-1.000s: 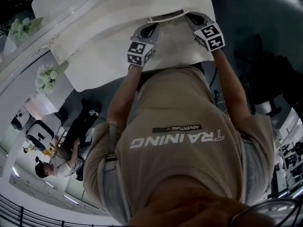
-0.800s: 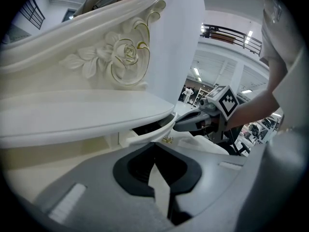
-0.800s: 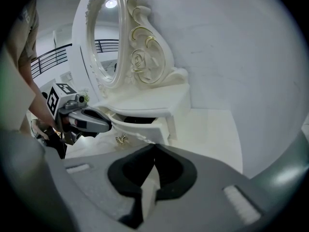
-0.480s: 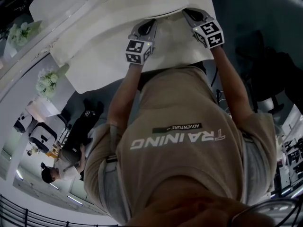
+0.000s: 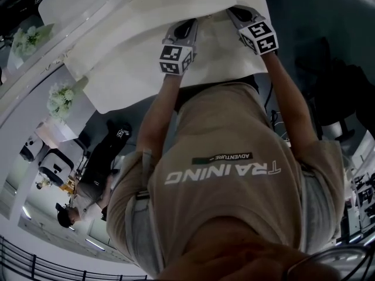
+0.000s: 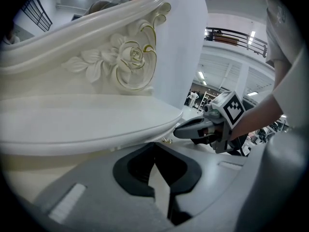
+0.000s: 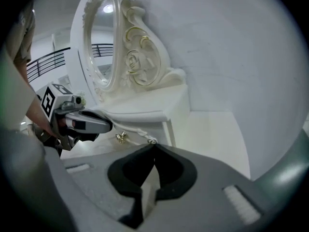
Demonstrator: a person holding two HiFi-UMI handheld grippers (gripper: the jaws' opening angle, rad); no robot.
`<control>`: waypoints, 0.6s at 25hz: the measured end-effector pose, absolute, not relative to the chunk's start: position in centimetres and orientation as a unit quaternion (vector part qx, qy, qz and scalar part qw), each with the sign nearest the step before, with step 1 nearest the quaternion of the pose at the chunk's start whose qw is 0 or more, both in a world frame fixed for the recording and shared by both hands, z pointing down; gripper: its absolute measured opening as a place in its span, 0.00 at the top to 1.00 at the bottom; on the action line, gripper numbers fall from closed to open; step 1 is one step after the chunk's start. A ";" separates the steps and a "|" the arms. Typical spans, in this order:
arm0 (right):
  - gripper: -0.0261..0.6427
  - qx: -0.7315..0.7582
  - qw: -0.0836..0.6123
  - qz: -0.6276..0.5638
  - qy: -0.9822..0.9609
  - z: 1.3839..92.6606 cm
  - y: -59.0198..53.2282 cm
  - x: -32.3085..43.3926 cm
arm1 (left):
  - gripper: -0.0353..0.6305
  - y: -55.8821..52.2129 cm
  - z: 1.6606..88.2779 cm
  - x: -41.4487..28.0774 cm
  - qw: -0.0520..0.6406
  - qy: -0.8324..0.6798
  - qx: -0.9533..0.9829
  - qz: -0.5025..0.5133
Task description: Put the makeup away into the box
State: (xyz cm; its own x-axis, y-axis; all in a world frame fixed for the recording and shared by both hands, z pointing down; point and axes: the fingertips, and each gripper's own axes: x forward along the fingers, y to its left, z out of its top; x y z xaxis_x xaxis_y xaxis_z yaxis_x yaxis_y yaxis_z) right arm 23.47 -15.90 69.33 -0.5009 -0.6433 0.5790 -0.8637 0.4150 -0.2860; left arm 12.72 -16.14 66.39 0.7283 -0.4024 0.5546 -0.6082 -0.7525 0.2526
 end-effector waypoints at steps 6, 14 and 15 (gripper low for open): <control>0.96 0.459 0.200 0.269 -0.823 69.1 -16.0 23.6 | 0.94 -16.4 66.9 13.5 0.217 -0.295 0.899 0.242; 0.96 0.477 0.209 0.263 -0.812 69.5 -16.1 23.2 | 0.94 -16.2 66.0 12.2 0.225 -0.299 0.895 0.242; 0.96 0.477 0.208 0.264 -0.812 69.5 -15.6 23.1 | 0.94 -15.7 65.7 11.7 0.224 -0.296 0.897 0.242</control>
